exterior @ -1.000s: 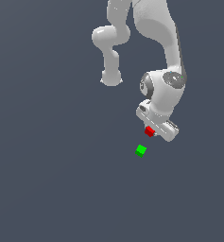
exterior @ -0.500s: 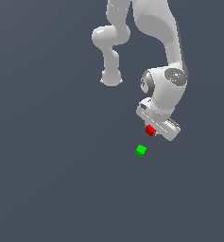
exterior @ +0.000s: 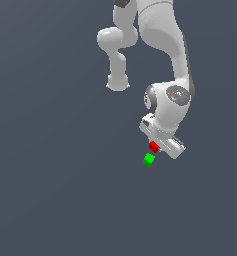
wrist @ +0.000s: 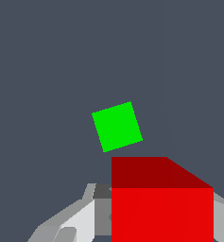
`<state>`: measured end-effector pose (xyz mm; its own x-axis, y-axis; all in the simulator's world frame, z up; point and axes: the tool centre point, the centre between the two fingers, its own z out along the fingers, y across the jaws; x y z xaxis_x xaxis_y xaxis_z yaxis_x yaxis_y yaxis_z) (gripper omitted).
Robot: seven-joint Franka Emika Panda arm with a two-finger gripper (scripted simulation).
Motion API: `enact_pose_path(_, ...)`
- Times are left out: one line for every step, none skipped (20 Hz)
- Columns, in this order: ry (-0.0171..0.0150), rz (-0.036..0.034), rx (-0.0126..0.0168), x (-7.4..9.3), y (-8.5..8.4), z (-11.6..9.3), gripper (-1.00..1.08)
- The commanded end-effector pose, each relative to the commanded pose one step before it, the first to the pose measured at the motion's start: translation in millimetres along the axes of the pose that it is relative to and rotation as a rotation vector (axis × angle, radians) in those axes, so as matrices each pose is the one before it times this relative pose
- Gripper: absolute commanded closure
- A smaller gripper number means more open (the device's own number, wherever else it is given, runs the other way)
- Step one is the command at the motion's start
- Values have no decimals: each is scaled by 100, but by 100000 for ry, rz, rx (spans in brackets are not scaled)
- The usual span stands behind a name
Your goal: Stack the red cube on top of the green cube.
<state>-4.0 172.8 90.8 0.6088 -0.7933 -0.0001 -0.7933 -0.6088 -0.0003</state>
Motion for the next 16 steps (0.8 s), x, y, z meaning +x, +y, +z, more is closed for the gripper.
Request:
enact_pose_path(3,15,22,1355,-431,973,108)
enact_pose_path(0,0,0,470,-162,340,108)
enact_pose_path(0,0,0,421,-148,303,108)
enact_pose_path(0,0,0,373,-134,267,108)
enact_pose_path(0,0,0,325,-120,232,108)
enact_pose_path(0,0,0,279,-107,198,108)
enact_pose_path(0,0,0,235,-93,165,108)
enact_pose_path(0,0,0,193,-80,134,108)
enact_pose_path(-15,1,-46,155,-70,137,108)
enact_pose_path(0,0,0,116,-53,78,108)
enact_pose_path(0,0,0,81,-38,54,108)
enact_pose_path(0,0,0,48,-23,31,108)
enact_pose_path(0,0,0,16,-8,10,108)
enact_pose_path(0,0,0,0,0,0,-92)
enact_pose_path(0,0,0,0,0,0,-92)
enact_pose_path(0,0,0,0,0,0,-92)
